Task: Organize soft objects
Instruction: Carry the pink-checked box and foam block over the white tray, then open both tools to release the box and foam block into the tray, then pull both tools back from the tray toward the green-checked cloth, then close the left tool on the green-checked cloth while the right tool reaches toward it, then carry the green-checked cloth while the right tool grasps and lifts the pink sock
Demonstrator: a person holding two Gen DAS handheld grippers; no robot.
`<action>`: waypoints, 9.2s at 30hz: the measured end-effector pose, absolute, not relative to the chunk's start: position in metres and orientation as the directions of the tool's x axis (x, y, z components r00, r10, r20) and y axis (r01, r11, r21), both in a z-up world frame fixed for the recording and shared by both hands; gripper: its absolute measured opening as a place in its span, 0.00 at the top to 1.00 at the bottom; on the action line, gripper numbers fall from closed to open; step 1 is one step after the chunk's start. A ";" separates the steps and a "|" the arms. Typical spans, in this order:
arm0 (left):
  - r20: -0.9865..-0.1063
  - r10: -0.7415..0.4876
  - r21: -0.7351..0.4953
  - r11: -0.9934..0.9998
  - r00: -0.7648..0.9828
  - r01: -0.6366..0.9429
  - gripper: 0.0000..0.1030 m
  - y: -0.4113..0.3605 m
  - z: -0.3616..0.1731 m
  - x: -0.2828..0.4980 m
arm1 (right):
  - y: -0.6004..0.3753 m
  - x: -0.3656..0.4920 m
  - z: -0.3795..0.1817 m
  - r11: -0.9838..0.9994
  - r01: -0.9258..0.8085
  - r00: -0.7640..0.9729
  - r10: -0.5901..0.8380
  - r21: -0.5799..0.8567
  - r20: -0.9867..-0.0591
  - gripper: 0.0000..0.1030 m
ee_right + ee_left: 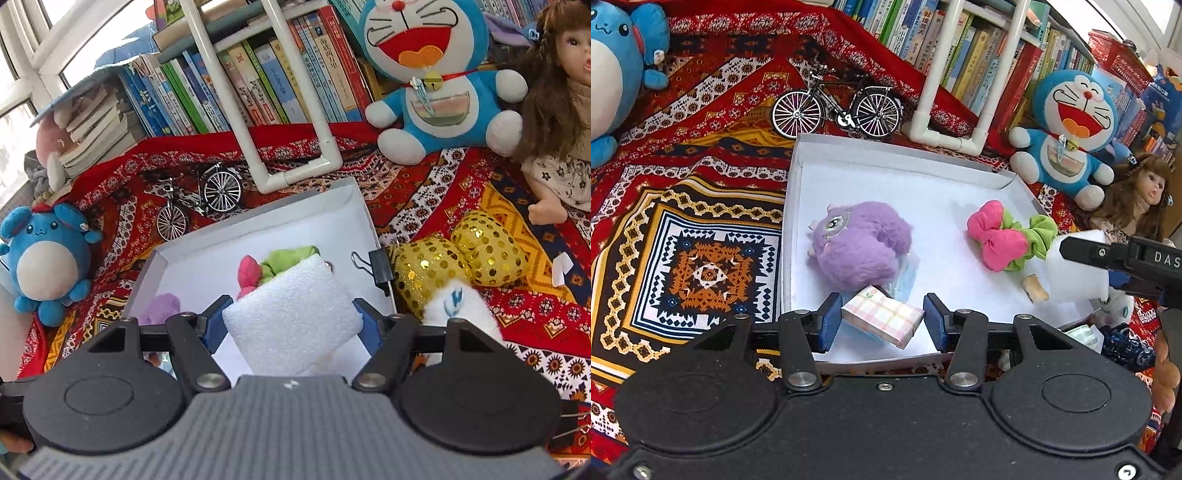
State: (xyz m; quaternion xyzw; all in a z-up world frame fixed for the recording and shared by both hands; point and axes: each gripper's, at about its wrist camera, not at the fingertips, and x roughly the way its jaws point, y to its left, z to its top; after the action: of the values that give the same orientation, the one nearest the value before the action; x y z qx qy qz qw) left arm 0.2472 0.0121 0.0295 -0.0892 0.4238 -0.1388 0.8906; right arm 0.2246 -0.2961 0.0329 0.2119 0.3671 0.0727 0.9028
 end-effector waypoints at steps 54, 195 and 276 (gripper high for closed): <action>-0.734 -0.280 -0.223 0.960 0.619 0.169 0.48 -0.010 0.022 0.283 | -0.274 0.265 0.010 0.914 -0.006 0.626 0.320 0.405 -0.711 0.23; -0.880 -0.347 -0.125 0.828 0.325 0.547 0.90 -0.135 0.108 0.223 | -0.245 0.062 0.026 0.922 -0.382 0.831 0.311 -0.067 -0.461 0.70; -0.716 -0.357 -0.163 0.921 0.600 0.353 0.89 -0.051 0.127 0.242 | -0.259 0.103 0.059 0.968 -0.250 0.868 0.209 -0.032 -0.451 0.80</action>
State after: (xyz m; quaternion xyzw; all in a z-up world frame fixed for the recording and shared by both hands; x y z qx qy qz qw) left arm 0.2416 -0.0507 0.1266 -0.0024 0.4008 -0.1982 0.8945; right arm 0.1029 -0.2593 0.0589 -0.0446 0.2279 0.1188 0.9654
